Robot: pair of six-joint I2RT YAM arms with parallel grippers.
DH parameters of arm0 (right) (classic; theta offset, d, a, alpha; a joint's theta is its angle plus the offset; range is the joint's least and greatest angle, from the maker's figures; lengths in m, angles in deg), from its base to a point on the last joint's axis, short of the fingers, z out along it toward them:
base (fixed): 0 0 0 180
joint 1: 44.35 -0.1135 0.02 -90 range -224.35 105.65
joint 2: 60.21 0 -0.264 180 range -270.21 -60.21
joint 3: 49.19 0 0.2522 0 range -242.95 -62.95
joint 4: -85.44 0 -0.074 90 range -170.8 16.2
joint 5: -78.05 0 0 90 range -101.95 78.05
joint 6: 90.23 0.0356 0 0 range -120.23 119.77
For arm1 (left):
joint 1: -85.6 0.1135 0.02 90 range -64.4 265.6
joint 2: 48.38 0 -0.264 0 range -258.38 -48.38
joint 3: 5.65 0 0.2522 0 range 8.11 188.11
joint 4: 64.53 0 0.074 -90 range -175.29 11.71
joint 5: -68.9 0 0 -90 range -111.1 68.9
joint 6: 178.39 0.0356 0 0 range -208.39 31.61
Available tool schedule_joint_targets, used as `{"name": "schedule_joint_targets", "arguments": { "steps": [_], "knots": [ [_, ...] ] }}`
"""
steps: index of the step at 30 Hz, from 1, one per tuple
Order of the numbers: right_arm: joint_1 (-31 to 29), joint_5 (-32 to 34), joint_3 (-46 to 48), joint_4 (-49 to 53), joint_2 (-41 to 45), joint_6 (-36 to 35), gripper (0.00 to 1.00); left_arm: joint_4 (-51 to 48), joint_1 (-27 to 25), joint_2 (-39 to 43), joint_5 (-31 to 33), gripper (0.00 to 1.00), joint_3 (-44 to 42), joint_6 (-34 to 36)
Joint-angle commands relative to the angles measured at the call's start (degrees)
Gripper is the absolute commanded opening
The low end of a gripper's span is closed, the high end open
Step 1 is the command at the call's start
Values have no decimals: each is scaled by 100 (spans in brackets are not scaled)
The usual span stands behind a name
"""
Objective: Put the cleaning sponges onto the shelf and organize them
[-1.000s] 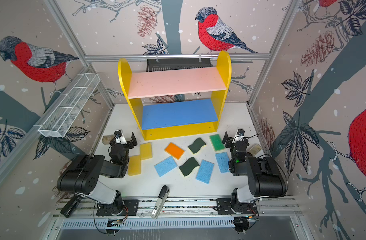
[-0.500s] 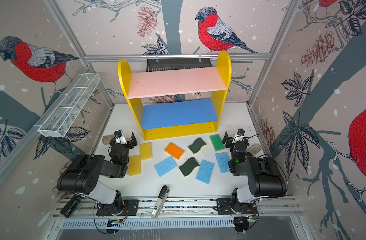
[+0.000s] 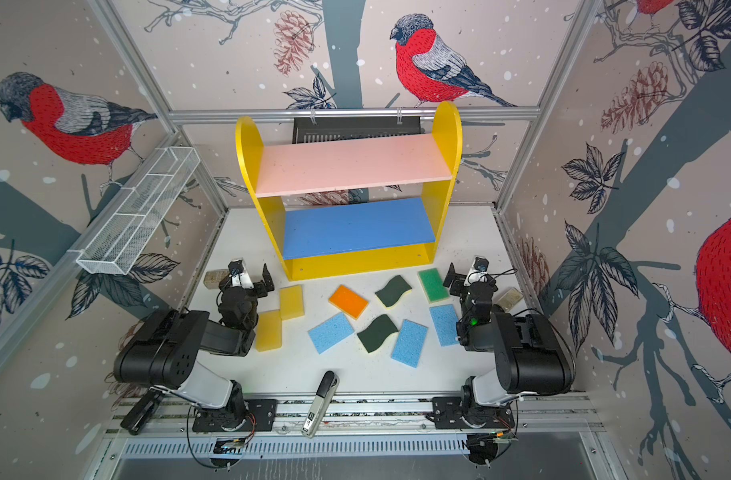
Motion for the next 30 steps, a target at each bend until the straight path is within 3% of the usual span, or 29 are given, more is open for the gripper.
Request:
{"name": "schedule_joint_targets", "arguments": {
  "steps": [1, 16, 23, 27, 30],
  "knots": [
    [-6, -2, -28, -164, -7, -49, 100, 103, 0, 5, 7, 98, 15, 77],
    [-12, 58, -21, -157, 23, -34, 100, 159, -3, 15, 35, 98, -17, 86],
    [-19, 246, -29, 7, 214, 29, 100, 285, -16, 307, 404, 98, -206, -27],
    [-54, 386, -77, 367, 515, 60, 100, -98, -65, 712, 546, 98, -181, -15],
    [-129, 855, -233, 928, 804, 207, 100, -935, -165, 1105, 1048, 98, 87, -124]
  ]
}}
